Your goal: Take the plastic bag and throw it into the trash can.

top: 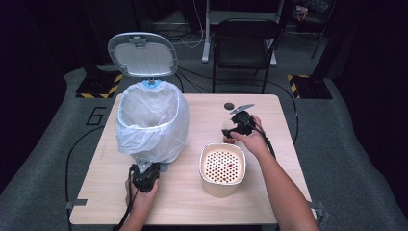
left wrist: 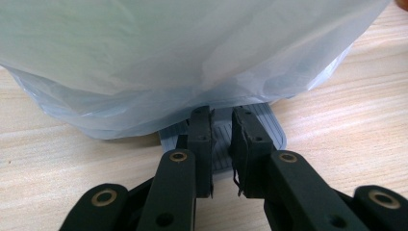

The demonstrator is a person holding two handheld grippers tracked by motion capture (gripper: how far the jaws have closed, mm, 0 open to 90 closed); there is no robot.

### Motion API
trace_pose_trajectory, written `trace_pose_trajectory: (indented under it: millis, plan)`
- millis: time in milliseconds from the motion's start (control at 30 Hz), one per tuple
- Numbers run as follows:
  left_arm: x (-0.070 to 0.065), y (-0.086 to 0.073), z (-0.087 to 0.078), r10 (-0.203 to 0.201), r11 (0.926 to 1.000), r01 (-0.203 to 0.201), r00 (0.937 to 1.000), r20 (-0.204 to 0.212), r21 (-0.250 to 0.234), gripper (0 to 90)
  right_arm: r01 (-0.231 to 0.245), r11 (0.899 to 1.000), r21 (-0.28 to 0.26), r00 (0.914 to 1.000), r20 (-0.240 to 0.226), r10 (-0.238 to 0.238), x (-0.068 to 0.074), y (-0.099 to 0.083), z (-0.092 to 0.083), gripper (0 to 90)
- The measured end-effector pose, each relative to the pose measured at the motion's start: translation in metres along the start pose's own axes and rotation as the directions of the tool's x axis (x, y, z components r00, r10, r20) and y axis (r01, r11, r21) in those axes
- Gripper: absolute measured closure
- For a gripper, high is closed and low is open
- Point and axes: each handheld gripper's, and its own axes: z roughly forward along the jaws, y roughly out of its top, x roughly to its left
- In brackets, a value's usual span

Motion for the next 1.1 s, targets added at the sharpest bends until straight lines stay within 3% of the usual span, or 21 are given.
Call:
trace_pose_trajectory:
  millis: [100,200,267,300,400,433,500,767,833,933,1100]
  plan:
    - [0.001,0.000,-0.001,0.019,0.9998,-0.019,0.9998,-0.006,0.004,78.6,-0.009,1.000,-0.007,0.9999,0.005,0.010,-0.002,-0.005,-0.005,21.4]
    - [0.000,0.000,0.000,-0.005,1.0000,0.005,1.0000,-0.001,-0.004,78.6,-0.013,1.000,-0.001,0.9998,0.016,0.013,-0.005,-0.013,-0.014,21.4]
    - [0.000,0.000,0.000,0.004,1.0000,-0.004,1.0000,0.000,0.002,78.5,-0.008,1.000,-0.002,0.9998,0.018,0.008,-0.008,-0.020,-0.020,21.5]
    - [0.001,0.000,-0.001,0.027,0.9996,-0.027,0.9996,-0.008,0.007,78.6,-0.023,1.000,-0.012,0.9995,0.021,0.023,-0.009,-0.027,-0.028,21.5]
    - [0.000,0.000,0.000,0.001,1.0000,-0.001,1.0000,0.000,0.002,78.6,-0.039,0.999,-0.018,0.9990,0.023,0.039,-0.011,-0.034,-0.035,21.5]
    - [0.001,0.000,-0.001,0.027,0.9996,-0.027,0.9996,-0.009,0.006,78.6,-0.038,0.999,-0.016,0.9988,0.030,0.038,-0.011,-0.037,-0.038,21.5]
    - [-0.001,0.000,0.001,-0.011,0.9999,0.011,0.9999,-0.001,-0.011,78.6,-0.039,0.999,-0.005,0.9988,0.031,0.039,-0.011,-0.045,-0.044,21.5]
    - [0.001,0.001,-0.001,0.027,0.9996,-0.027,0.9996,-0.011,0.002,78.6,-0.046,0.999,0.008,0.9978,0.049,0.045,-0.012,-0.065,-0.059,21.5]
    - [0.000,0.000,0.000,0.001,1.0000,-0.001,1.0000,-0.003,-0.008,78.6,-0.056,0.998,0.006,0.9969,0.056,0.056,-0.010,-0.069,-0.064,21.5]
    - [0.000,0.000,0.000,0.015,0.9999,-0.015,0.9999,-0.003,0.002,78.6,-0.068,0.998,0.004,0.9956,0.065,0.067,-0.008,-0.080,-0.073,21.5]
    - [0.000,0.000,0.000,0.003,1.0000,-0.003,1.0000,-0.001,-0.001,78.6,-0.082,0.997,0.003,0.9941,0.072,0.081,-0.007,-0.088,-0.081,21.4]
